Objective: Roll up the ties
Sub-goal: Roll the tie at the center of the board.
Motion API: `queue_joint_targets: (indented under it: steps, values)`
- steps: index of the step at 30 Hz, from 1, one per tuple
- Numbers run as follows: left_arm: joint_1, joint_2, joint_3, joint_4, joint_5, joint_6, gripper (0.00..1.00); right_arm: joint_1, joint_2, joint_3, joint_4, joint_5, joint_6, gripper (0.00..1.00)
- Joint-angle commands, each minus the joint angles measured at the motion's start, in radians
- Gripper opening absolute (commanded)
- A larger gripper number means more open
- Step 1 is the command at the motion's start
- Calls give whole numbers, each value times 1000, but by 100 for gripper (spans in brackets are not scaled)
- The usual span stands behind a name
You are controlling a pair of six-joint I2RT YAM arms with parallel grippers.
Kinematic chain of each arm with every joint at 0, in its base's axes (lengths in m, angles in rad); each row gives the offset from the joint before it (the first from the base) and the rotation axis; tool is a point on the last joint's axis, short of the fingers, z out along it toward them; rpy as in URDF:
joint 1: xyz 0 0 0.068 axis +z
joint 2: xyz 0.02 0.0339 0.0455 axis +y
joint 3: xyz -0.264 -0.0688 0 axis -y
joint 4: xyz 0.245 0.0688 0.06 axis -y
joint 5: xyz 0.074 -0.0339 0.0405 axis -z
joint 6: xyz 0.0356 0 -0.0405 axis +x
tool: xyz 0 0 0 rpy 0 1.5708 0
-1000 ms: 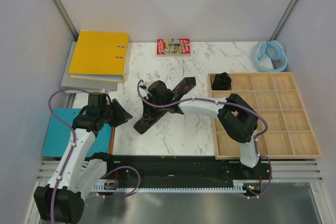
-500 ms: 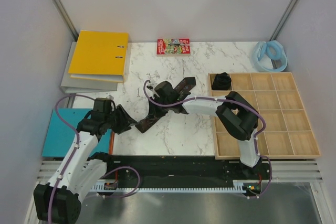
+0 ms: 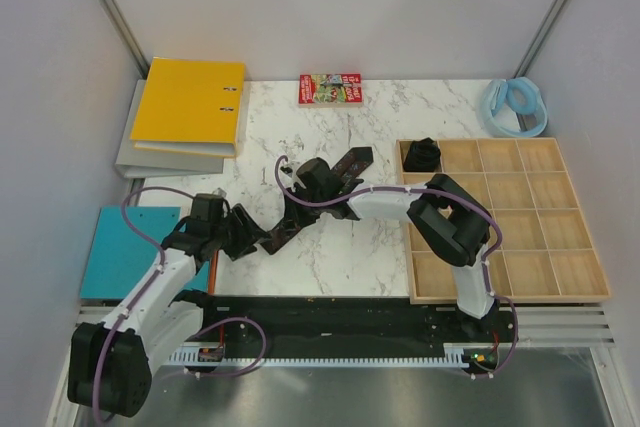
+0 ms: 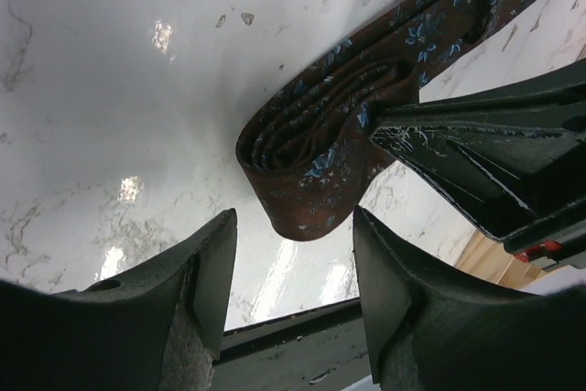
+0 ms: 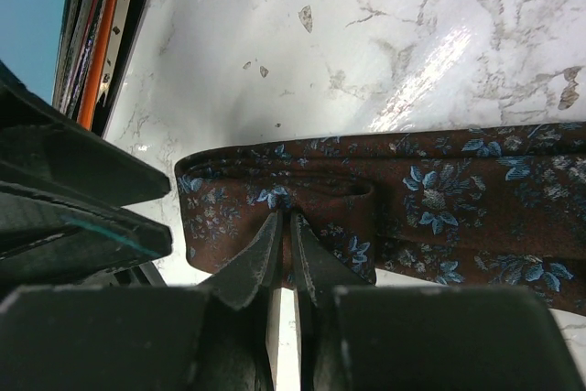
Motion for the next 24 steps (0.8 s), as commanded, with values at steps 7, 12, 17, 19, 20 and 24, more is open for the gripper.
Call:
queue_joint_targets:
  steps: [7, 12, 17, 19, 20, 24]
  values:
    - [-19, 78, -83, 233, -11, -52, 57, -7, 24, -10, 48, -30, 5, 15]
    - [-35, 115, -113, 269, -51, -72, 54, -7, 30, -12, 57, -37, 10, 15]
    - [-56, 158, -128, 293, -88, -86, 52, -7, 38, -17, 66, -40, 13, 15]
    - [-71, 169, -126, 300, -108, -88, 50, -7, 40, -18, 68, -43, 16, 15]
    - [-74, 169, -123, 300, -117, -89, 48, -7, 43, -18, 71, -43, 17, 15]
    - [-81, 193, -110, 297, -140, -85, 30, -8, 44, -18, 77, -50, 22, 15]
